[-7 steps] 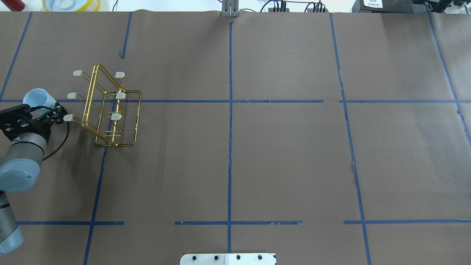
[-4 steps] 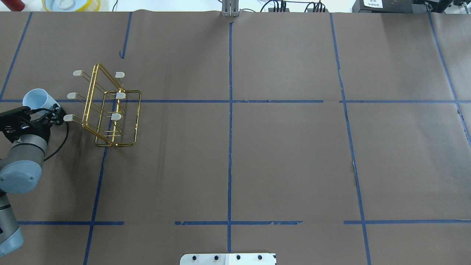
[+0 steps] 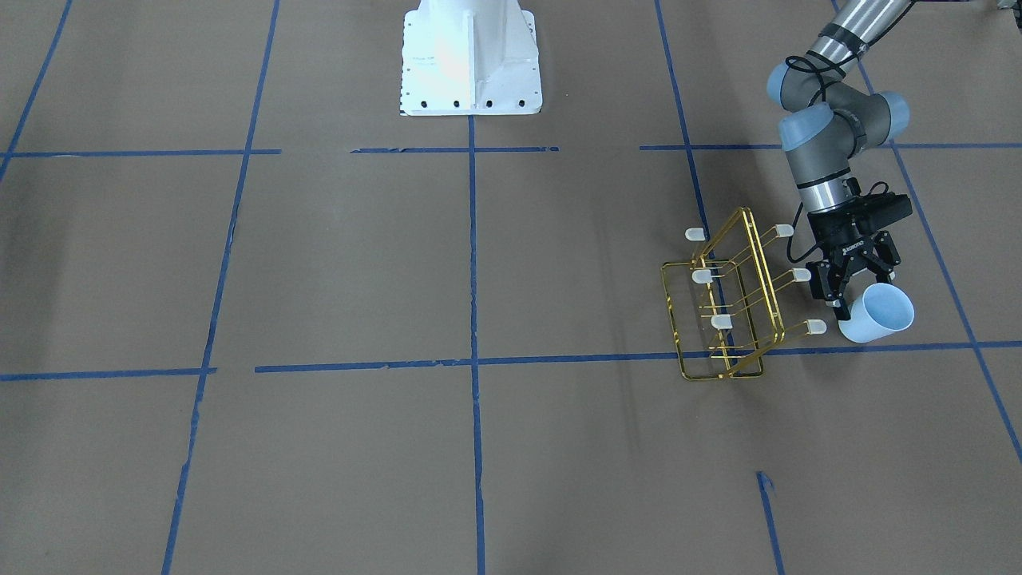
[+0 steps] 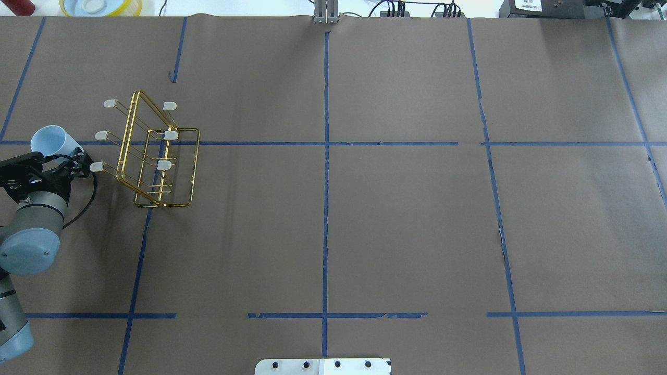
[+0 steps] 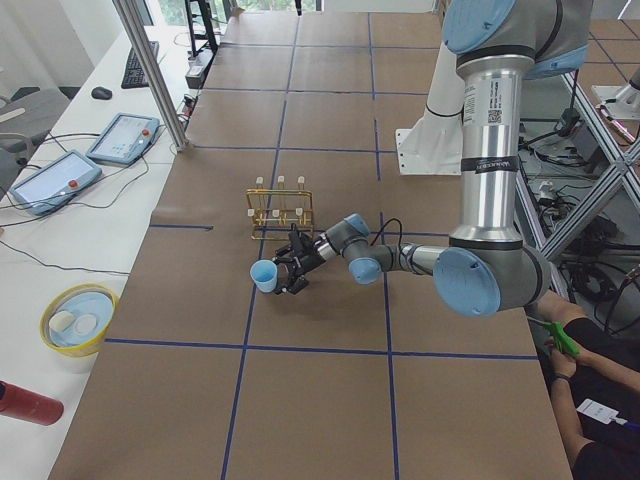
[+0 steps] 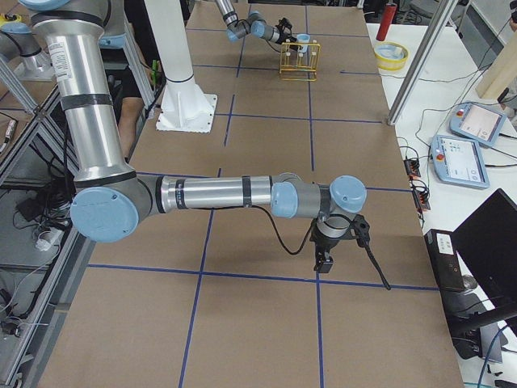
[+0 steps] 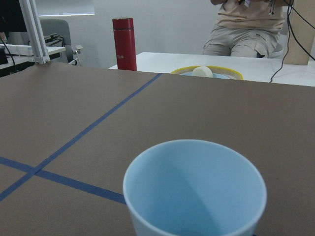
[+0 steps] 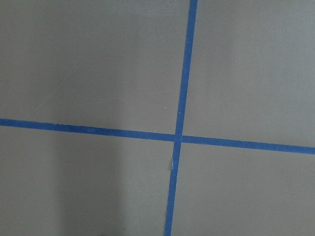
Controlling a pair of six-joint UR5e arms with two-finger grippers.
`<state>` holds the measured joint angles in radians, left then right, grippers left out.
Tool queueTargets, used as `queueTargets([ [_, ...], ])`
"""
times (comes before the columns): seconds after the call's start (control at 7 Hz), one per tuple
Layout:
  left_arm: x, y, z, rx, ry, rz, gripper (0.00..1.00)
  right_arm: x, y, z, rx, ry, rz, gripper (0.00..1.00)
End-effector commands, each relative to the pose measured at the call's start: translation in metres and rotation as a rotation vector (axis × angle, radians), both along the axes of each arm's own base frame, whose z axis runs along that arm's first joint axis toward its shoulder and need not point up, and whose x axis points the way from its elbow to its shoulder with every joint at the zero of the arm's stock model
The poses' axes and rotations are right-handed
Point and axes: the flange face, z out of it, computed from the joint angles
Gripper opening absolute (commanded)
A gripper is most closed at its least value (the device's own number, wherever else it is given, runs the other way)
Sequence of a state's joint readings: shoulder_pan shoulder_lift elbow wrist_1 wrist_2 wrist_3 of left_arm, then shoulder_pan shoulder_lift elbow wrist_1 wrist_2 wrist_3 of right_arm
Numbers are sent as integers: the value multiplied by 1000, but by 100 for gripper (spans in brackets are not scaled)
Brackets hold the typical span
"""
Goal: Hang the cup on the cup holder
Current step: 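Close the left gripper on the light-blue cup's rim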
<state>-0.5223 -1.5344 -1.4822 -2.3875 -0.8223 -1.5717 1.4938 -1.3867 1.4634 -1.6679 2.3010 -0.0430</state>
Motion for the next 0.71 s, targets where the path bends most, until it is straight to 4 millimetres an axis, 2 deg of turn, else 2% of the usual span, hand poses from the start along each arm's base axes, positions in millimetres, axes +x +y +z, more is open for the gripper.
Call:
queueTargets([
  [0.0,4,-3,-4,5,8,-1,100,-1,0,0,-1,0,-1,100],
  [0.29,10,-8,-10,10,18,-4,100,0,0,0,-1,0,0,100],
  [0.57,10,-11,4,-1,-1,-9,100,0,0,0,0,0,0,100],
])
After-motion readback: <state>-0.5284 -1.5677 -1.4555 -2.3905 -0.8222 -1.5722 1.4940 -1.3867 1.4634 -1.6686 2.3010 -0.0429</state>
